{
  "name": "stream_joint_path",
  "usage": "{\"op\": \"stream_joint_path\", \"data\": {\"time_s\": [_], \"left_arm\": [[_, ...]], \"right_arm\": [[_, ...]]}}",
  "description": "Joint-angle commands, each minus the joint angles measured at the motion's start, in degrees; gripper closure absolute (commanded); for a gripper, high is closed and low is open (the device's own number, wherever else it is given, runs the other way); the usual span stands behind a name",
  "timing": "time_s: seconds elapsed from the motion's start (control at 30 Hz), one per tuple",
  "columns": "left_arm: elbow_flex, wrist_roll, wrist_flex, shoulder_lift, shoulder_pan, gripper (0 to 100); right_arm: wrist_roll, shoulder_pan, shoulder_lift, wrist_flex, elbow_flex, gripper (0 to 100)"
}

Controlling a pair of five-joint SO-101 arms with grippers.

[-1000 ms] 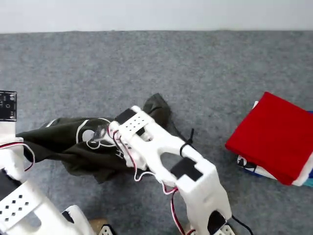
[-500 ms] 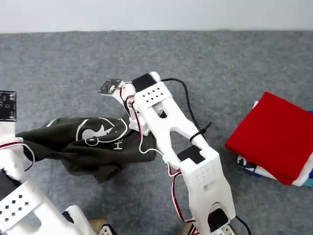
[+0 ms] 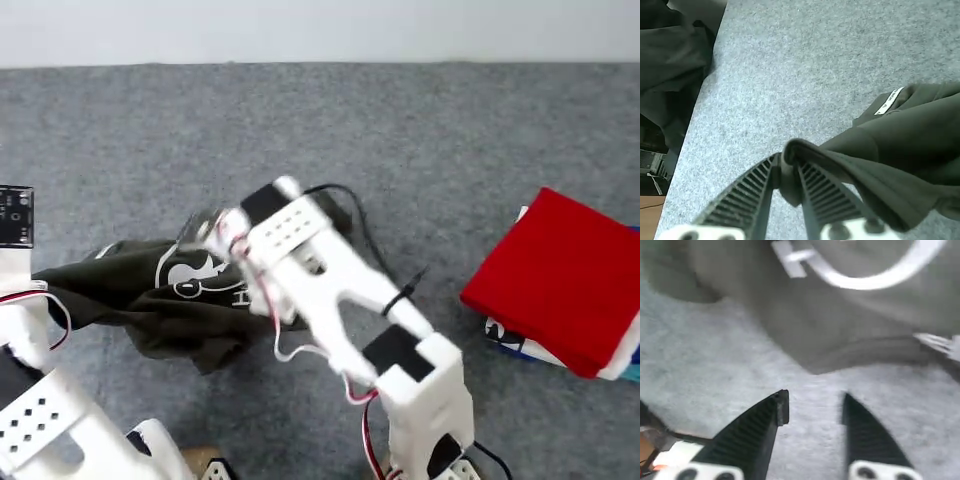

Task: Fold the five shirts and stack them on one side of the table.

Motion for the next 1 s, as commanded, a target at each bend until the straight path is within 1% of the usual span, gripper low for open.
{"op": "stream_joint_path", "data": {"time_s": [0.0, 0.17, 0.37, 0.43, 0.6, 0.67, 0.77, 0.83, 0.87, 0.97], "left_arm": [[-2.1, 0.4, -1.8, -0.6, 0.0, 99], [-2.1, 0.4, -1.8, -0.6, 0.0, 99], [-2.1, 0.4, -1.5, -1.1, -0.1, 99], [-2.1, 0.3, -1.4, -1.1, -0.2, 99], [-2.1, 0.3, -1.4, -0.8, -0.1, 99], [-2.1, 0.3, -1.5, -0.7, -0.1, 99], [-2.1, 0.3, -1.6, -0.7, -0.1, 99], [-2.0, 0.3, -1.6, -0.6, -0.1, 99], [-1.8, 0.3, -1.7, -0.6, -0.1, 99], [-1.4, 0.2, -1.8, -0.7, 0.0, 99]], "right_arm": [[-3.0, -3.8, -1.6, 1.8, 0.7, 72.8], [-3.4, -4.8, 6.1, -0.2, -0.8, 73.1], [-3.2, -0.8, 13.8, -6.6, -4.2, 73.1], [-3.1, 0.4, 15.7, -7.1, -6.3, 73.1], [-3.3, 0.4, 20.7, -7.1, -10.4, 74.0], [-3.3, 0.3, 22.8, -7.1, -11.5, 79.2], [-3.3, 0.6, 24.3, -6.9, -12.5, 90.9], [-3.2, 0.7, 24.0, -6.5, -13.4, 96.8], [-3.1, 0.7, 23.4, -6.5, -14.0, 98.7], [-3.0, 1.5, 20.9, -4.4, -16.4, 98.9]]}}
